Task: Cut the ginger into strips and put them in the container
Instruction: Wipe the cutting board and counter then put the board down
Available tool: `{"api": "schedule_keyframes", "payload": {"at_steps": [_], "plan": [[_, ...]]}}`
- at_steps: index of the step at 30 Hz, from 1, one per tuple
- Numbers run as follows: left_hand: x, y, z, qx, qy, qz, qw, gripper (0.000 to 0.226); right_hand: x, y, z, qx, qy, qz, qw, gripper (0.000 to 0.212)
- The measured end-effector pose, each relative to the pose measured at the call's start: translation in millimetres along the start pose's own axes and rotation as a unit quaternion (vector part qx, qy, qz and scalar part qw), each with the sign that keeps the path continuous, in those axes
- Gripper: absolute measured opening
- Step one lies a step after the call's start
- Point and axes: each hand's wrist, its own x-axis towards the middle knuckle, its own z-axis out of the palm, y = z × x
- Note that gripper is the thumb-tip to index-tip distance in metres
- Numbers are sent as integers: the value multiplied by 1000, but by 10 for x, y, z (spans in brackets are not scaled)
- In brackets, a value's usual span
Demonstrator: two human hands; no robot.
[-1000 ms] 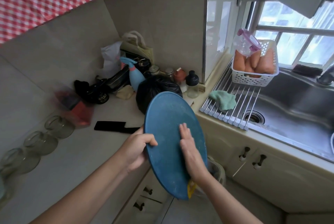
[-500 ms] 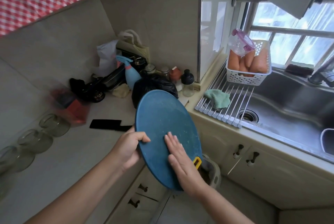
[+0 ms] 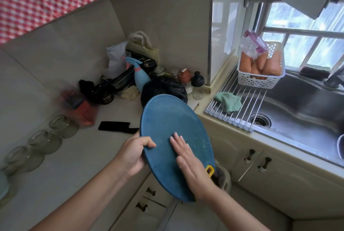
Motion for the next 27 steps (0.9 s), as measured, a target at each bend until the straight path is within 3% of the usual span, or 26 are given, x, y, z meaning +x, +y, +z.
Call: {"api": "schedule_keyframes", "payload": {"at_steps": [2,3,5,7,9,12,14,16,17,19,21,22,24,27], "plan": [[-20,-4,-10,-3,7,5,1000,48,8,95,34,32,17,15,999,48],[-34,2,-23,-3,11,7,1000,47,20,221,7,91,59,81,991,48],[-60,21,-58,-11,18,12,1000,46,80,579,-124,173,124,269,939,53],[-75,34,-103,-18,23,14,999,46,119,816,-256,152,107,413,892,62],[-82,29,-132,-12,27,10,999,46,129,824,-295,66,114,391,911,59],[-83,-11,-127,-11,31,7,999,44,127,438,-193,62,145,210,965,53],[-90,-30,-106,-15,29,8,999,44,75,148,-51,29,65,92,993,49],[-98,-43,-106,-19,29,9,999,43,13,178,66,12,20,41,999,49],[-104,-43,-117,-20,31,8,999,43,-5,273,66,33,47,59,997,50],[-117,-29,-155,-23,35,6,999,42,-2,541,-45,66,122,206,969,57],[-120,5,-197,-31,40,3,999,42,1,816,-224,54,120,405,905,64],[-126,25,-212,-33,41,3,999,41,-8,906,-292,36,127,455,881,61],[-128,42,-229,-24,40,5,999,39,17,1001,-387,-33,156,450,879,40],[-131,9,-242,-14,48,1,999,38,101,989,-526,-81,211,406,886,30]]}}
